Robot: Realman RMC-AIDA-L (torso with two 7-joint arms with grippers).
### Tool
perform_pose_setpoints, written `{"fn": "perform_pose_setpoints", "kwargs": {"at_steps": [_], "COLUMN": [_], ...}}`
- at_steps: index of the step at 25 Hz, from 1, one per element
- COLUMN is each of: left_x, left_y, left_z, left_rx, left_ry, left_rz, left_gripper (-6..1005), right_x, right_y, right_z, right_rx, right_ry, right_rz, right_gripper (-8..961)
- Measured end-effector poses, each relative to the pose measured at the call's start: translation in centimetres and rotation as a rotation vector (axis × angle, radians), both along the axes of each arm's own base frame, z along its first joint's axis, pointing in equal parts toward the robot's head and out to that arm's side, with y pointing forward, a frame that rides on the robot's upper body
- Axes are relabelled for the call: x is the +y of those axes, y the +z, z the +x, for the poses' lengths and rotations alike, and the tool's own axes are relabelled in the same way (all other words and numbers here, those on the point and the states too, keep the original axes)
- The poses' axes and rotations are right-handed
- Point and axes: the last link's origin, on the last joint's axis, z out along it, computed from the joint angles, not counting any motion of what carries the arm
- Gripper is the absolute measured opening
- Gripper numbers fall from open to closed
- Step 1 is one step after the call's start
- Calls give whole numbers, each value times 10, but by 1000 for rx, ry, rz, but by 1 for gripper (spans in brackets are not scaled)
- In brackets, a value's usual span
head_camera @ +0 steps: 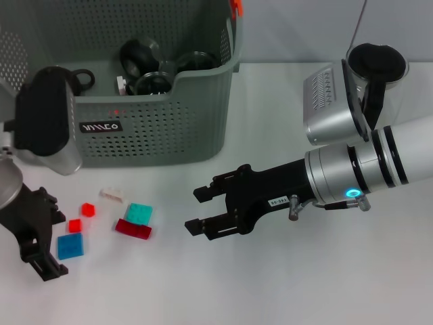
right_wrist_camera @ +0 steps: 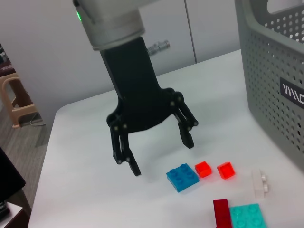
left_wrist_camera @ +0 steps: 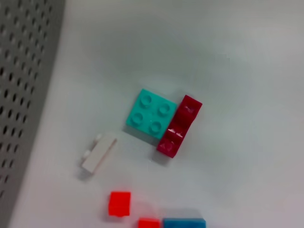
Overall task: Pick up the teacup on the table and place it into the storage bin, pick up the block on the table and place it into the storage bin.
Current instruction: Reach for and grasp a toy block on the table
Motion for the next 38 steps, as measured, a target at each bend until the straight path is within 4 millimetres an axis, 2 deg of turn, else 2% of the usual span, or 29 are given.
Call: {"fn": "perform_pose_setpoints", "kwargs": {"at_steps": [14,38], "left_x": [10,16], "left_y": [-11,-17], "left_z": [-25,-25], "left_rx": [20,37], "left_ry": [47,75], "left_rz": [8,-37], "left_gripper": [947,884], "right_x": [1,2], "right_y": [0,2], "right_z": [0,2], "right_rx": [1,4], "right_ry": [-2,-3], "right_rz": [6,16], "right_gripper": [682,681]}}
